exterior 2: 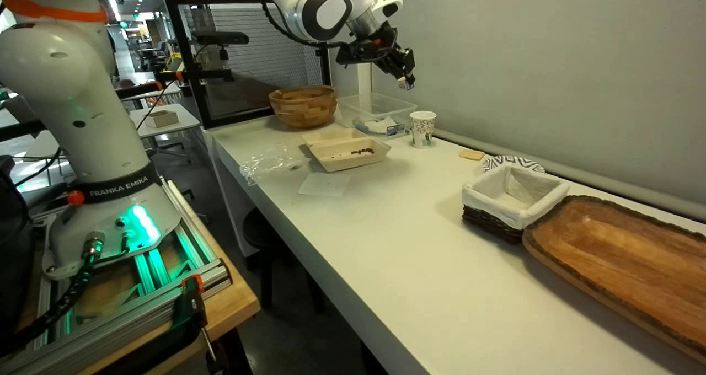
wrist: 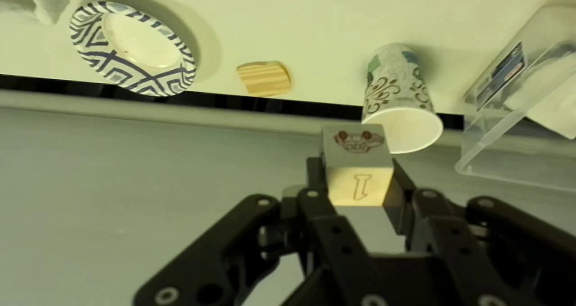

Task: Put the square block on the wooden mat

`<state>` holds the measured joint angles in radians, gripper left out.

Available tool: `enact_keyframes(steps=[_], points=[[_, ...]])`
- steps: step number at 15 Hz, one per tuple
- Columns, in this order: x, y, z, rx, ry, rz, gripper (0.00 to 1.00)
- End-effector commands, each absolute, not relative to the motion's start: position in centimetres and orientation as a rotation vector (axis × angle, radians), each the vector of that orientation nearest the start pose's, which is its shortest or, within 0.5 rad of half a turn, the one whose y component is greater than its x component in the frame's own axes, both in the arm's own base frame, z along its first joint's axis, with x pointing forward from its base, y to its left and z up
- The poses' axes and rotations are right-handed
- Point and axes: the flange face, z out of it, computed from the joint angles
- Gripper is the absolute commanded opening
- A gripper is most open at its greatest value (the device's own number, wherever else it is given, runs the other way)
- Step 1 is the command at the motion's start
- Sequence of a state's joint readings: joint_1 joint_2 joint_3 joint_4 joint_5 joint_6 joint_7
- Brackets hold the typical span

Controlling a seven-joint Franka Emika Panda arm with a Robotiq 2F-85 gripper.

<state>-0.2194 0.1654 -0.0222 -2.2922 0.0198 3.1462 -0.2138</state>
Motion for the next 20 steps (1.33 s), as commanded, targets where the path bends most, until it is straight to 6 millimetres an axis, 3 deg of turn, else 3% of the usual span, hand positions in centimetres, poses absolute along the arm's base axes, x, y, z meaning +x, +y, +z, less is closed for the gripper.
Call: enact_keyframes(steps=[1,2,3,6,7,14,20], points=[[58.4,-16.5,34.1,-3.036,0.226,-1.129,0.09],[58.7,-17.6,33.2,-3.011,0.326,-1.049,0.09],[57.3,-16.1,34.6,-3.055,0.222,-1.096,0.34],[58.3,-17.7,33.3,-3.029,0.305,-1.077,0.34],[58.4,-17.8,33.2,-3.026,0.310,-1.076,0.09],[61.7,-25.4,31.6,-3.063,0.445,-1.124,0.09],[66.5,-27.6,28.6,-3.030,0.441,-1.116,0.09]])
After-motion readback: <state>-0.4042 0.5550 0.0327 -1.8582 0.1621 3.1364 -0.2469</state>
